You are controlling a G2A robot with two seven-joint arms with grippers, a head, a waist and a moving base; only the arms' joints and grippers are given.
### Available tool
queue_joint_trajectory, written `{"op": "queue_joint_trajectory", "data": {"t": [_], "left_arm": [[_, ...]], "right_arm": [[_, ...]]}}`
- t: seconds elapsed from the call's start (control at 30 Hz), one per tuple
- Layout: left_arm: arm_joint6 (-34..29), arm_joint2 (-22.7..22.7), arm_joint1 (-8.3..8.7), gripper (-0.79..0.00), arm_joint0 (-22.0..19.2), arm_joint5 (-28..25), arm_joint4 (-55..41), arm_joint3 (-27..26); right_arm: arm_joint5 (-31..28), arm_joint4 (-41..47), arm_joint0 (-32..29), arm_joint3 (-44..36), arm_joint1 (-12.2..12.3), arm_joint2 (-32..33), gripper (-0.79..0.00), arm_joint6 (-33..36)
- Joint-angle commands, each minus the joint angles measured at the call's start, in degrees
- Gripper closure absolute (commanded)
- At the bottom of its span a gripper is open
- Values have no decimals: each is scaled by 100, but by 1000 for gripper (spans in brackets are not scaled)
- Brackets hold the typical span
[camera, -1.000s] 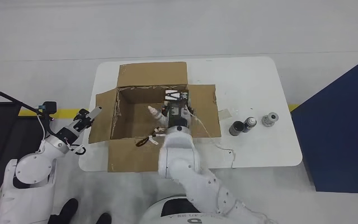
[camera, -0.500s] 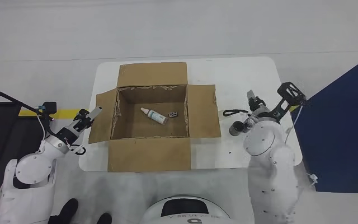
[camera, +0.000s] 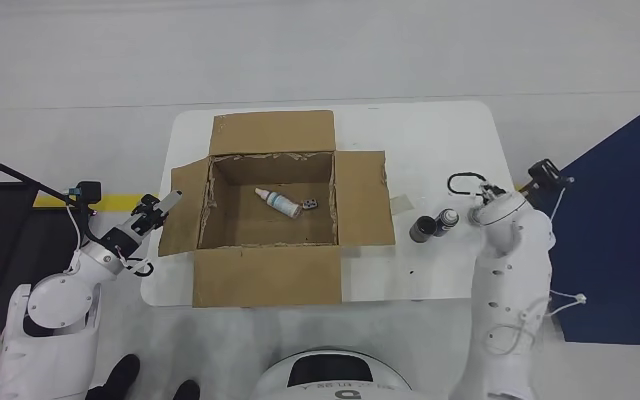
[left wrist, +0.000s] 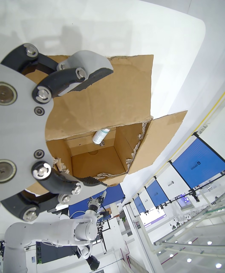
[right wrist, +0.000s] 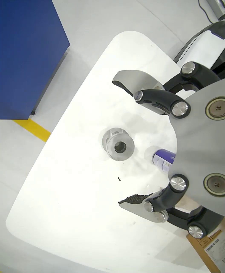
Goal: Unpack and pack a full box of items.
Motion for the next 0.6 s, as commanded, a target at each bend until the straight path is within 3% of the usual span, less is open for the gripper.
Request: {"op": "queue_joint_trajectory", "data": {"t": [0.0,0.37,0.5,0.57], "left_arm": [[0,0,0,-785,0,0,0,0],[0,0,0,-785,0,0,0,0],[0,0,0,-785,0,0,0,0],[0,0,0,-785,0,0,0,0]], "right_arm": [[-54,15,88,190,0,39,-785,56],[-302,-232,392,760,-18,109,-523,304],[-315,-319,505,1000,-31,174,-391,317],[-330,-352,565,1108,-40,209,-369,332]]}}
